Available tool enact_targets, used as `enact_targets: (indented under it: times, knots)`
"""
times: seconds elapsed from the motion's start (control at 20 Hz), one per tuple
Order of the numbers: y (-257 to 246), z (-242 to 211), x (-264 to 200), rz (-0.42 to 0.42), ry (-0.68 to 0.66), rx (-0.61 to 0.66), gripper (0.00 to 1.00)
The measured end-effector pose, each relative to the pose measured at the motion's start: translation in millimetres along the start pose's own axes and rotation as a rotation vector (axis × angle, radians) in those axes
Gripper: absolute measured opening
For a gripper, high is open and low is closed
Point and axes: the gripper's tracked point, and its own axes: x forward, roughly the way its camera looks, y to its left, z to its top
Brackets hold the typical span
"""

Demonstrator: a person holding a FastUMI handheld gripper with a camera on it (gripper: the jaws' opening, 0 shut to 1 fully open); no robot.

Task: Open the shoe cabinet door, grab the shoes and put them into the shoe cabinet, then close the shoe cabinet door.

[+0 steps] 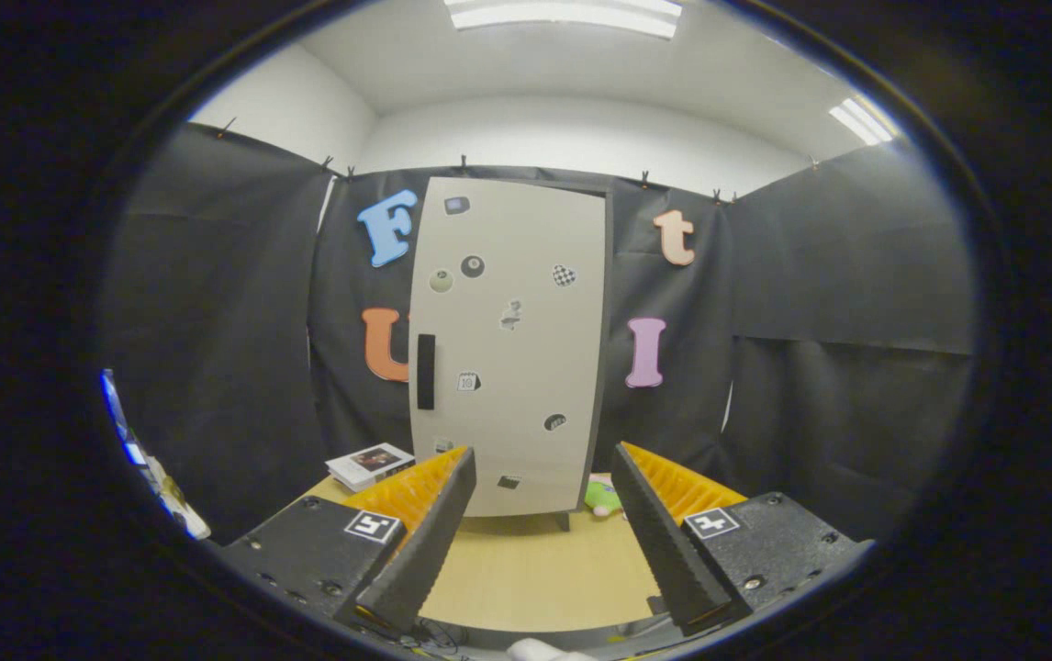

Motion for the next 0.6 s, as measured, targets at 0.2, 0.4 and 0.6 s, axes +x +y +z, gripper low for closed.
enact_targets:
  times: [0.2, 0.4, 0.6]
  knots:
    - [-11, 7, -10, -0.021, -0.023, 0.001, 0.98]
    - [-18, 5, -11, -0.021, -0.022, 0.014, 0.98]
    - [-24, 5, -12, -0.02, -0.017, 0.03, 0.98]
